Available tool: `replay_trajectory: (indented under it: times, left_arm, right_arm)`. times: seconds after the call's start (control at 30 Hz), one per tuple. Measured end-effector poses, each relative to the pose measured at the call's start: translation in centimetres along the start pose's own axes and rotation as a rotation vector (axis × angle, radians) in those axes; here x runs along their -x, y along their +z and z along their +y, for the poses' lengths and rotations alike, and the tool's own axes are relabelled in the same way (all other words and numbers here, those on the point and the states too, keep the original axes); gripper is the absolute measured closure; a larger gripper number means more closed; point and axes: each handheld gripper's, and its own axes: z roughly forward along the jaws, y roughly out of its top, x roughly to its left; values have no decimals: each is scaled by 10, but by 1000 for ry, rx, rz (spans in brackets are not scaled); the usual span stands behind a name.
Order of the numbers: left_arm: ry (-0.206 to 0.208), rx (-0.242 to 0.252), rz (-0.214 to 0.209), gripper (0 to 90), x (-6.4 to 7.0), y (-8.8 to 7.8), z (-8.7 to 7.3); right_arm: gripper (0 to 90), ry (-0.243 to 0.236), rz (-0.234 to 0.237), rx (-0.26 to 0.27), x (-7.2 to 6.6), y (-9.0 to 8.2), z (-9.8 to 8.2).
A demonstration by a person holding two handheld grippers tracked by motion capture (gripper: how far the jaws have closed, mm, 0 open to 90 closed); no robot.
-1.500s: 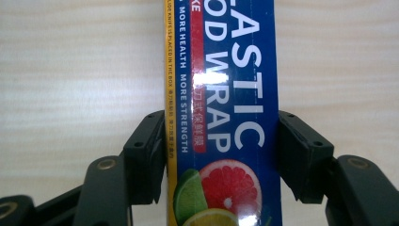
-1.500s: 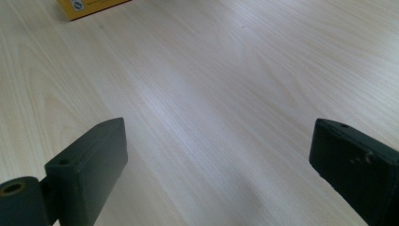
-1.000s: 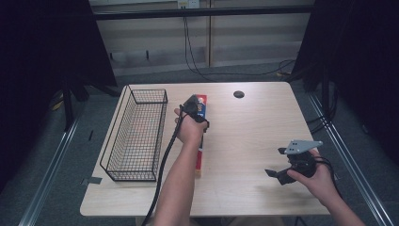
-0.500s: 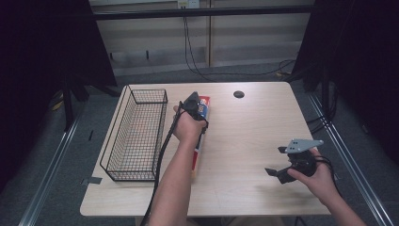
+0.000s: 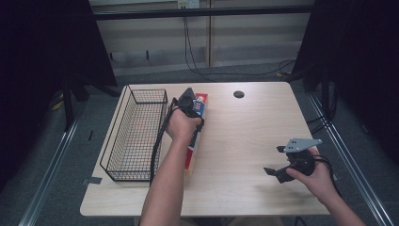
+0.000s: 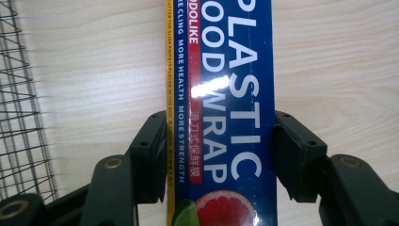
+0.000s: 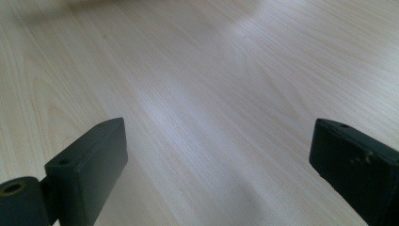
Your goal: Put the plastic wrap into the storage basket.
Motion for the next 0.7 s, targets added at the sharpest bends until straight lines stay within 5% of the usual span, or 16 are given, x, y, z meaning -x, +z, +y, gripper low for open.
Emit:
replay_trajectory:
  times: [0.7]
  left_arm:
    - [14, -7, -20, 432, -7, -30, -4]
  right_arm:
    - [46, 9, -1, 4, -1, -2, 0]
